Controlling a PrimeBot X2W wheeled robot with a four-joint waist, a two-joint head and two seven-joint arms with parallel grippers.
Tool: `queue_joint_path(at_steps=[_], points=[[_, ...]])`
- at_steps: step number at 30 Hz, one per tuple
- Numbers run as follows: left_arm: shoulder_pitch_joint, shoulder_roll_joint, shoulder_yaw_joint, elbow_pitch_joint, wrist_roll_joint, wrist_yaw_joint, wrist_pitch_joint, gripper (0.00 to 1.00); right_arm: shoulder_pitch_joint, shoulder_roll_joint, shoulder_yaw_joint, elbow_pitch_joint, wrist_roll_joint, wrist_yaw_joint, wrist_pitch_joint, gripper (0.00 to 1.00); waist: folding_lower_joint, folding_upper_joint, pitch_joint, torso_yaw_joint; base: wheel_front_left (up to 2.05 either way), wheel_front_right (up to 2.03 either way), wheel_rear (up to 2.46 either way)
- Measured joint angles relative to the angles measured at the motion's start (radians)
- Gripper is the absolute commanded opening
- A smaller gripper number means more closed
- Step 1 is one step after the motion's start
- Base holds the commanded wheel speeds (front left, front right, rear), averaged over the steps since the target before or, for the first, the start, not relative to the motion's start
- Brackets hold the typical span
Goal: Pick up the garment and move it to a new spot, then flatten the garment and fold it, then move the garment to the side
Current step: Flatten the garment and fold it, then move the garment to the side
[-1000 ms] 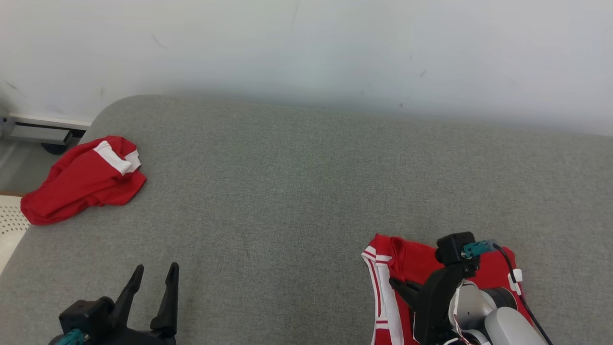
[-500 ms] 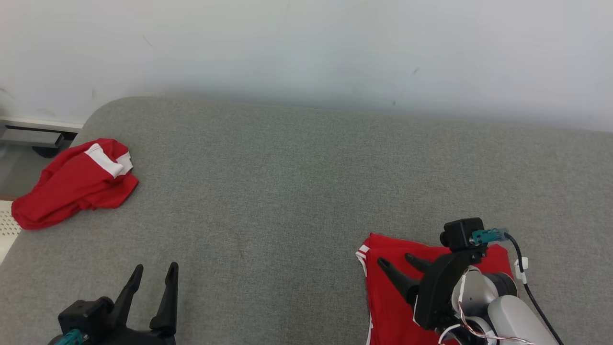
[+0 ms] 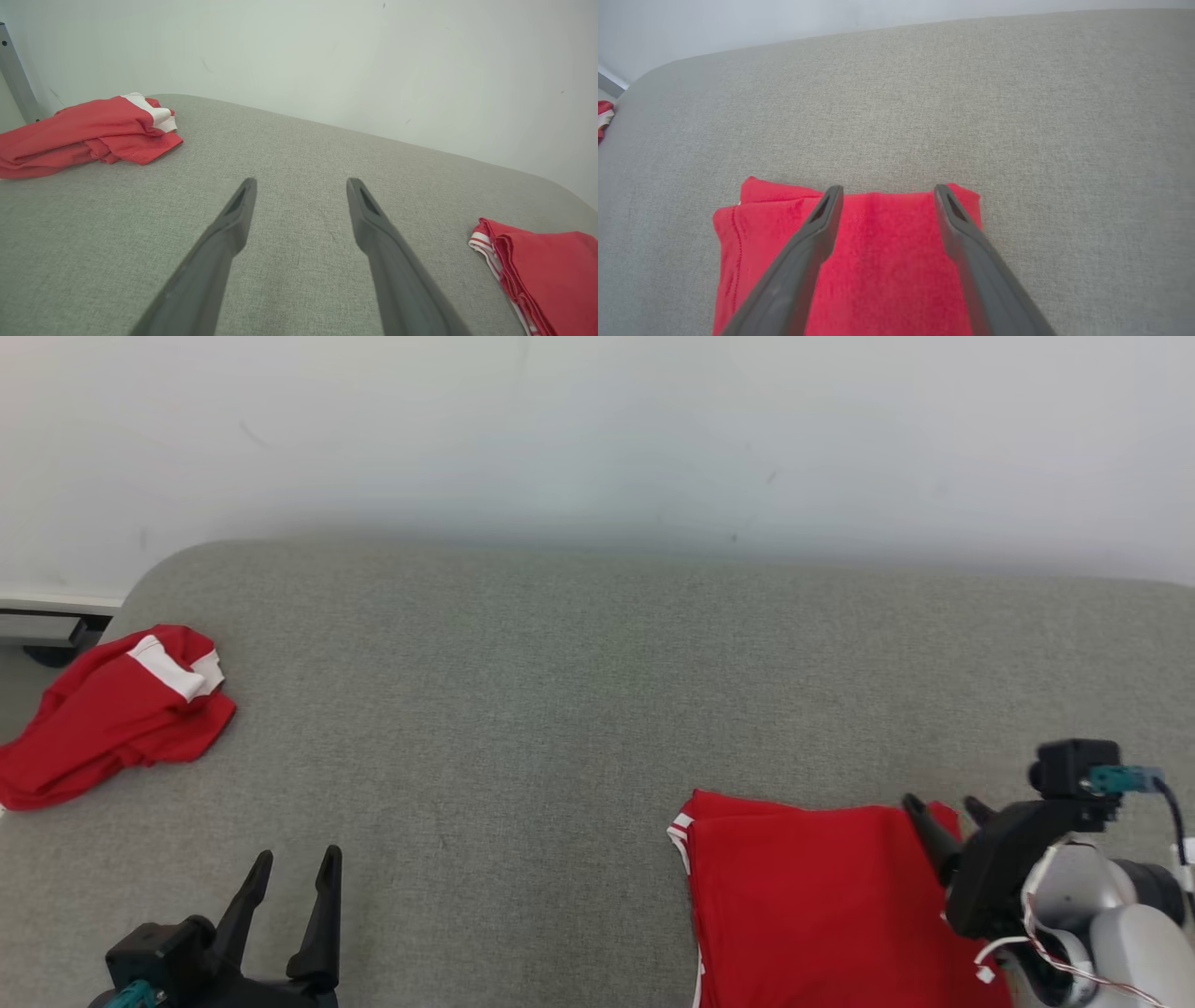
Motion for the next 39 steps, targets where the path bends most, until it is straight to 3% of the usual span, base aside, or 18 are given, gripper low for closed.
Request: queue_joint_path(at_steps=[17,32,34,37,39], points=[[-0.002,0.007,-0.013,-0.002,-0.002,0.002,0.004,1.0,0.083,0.0,-0.143,-0.009,-0.039,0.0,0.077,1.0,0.0,0.0,0.007,-0.026,0.0,0.0,0.0],[-0.016,0.014,-0.026,-0.007,-0.004,0.003,0.013,1.0,0.031,0.0,-0.152,0.173,-0.04,0.0,0.07,1.0,-0.0001,-0.0001,0.028,0.009,0.0,0.0,0.0],[-0.018,0.014,-0.027,-0.007,-0.004,0.003,0.013,1.0,0.017,0.0,-0.154,0.2,-0.048,0.0,0.062,0.78,-0.0001,0.0,0.031,0.016,0.0,0.0,0.0],[-0.021,0.014,-0.028,-0.006,-0.004,0.003,0.013,1.0,0.0,0.0,-0.162,0.238,-0.074,0.0,0.052,0.74,-0.0001,0.0,0.034,0.028,0.0,0.0,0.0],[-0.022,0.014,-0.027,-0.007,-0.004,0.004,0.012,1.0,-0.008,0.0,-0.169,0.259,-0.078,0.0,0.048,0.58,-0.0001,-0.0001,0.035,0.036,0.0,0.0,0.0]])
